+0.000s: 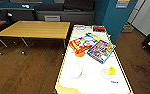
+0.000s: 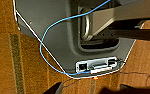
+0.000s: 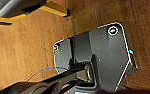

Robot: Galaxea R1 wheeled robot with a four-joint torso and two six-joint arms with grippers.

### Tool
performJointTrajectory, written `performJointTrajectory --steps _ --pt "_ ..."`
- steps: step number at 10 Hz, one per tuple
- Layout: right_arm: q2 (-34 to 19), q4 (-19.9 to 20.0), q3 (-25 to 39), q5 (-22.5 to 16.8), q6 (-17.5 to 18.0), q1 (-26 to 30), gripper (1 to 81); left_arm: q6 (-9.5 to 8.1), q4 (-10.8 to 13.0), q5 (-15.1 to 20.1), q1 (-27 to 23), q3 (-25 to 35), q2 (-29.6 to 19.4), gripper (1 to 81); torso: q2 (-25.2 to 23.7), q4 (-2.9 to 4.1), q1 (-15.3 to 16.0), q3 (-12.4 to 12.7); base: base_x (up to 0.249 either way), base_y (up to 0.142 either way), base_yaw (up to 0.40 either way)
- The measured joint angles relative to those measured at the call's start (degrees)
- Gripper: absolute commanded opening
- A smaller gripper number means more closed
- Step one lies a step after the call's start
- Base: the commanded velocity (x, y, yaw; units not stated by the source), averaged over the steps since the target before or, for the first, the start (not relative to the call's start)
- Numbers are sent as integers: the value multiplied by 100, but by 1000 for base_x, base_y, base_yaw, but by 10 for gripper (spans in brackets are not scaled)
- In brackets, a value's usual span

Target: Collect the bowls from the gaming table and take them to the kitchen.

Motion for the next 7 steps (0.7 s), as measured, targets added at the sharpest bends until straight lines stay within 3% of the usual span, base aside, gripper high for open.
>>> performJointTrajectory --steps 2,4,7 --pt "-372 138 344 52 2 350 811 0 -2 -21 -17 0 0 811 2 0 5 -374 0 0 0" --pt "-692 462 474 30 11 733 811 -2 -2 -41 -66 0 2 811 5 0 5 -474 0 0 0" --pt "-898 1435 428 -20 17 1179 811 -2 -2 -39 -80 0 21 811 9 0 7 -472 0 0 0"
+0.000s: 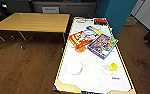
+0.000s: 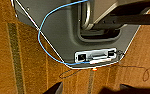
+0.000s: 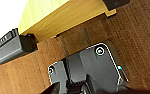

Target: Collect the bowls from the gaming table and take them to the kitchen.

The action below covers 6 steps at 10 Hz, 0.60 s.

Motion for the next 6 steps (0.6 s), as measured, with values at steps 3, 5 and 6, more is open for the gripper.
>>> performJointTrajectory --steps 3,5,6 --pt "-116 507 -126 -258 -1 649 811 2 0 2 -2 0 12 811 2 0 2 -2 0 0 0" --pt "-221 747 -210 -628 -1 1226 811 2 0 2 -2 -2 26 811 5 0 2 -2 0 0 0" --pt "-276 858 -260 -894 2 1613 811 2 0 -2 -2 -2 32 811 5 0 2 -5 0 0 0"
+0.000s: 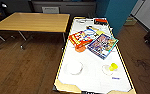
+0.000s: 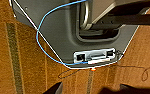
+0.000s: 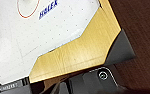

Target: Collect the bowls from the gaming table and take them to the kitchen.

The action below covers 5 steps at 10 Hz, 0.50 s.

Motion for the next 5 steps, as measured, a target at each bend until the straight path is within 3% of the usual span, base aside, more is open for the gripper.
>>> performJointTrajectory --steps 5 --pt "-265 184 -350 -1332 173 1497 811 0 2 0 0 -9 88 811 2 0 2 0 0 0 0"
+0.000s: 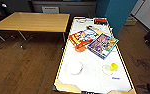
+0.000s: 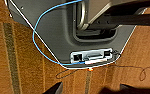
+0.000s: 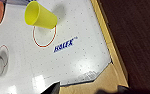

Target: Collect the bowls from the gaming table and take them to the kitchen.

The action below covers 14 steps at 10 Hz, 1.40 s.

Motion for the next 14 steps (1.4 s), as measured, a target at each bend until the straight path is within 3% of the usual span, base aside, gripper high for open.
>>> performJointTrajectory --steps 4,7,11,14 --pt "107 34 -428 -678 350 861 811 0 0 2 -2 -18 0 811 2 0 2 -5 0 0 0" --pt "534 24 -916 -1069 588 1251 811 0 0 -2 -20 -18 17 811 2 0 2 -6 0 0 0" --pt "1172 26 -1475 -1215 686 1467 811 0 0 0 -29 -22 49 811 4 0 5 -11 0 0 0" --pt "1360 22 -1930 -1331 861 1571 811 0 0 0 -35 -22 50 811 6 0 7 -11 0 0 0"
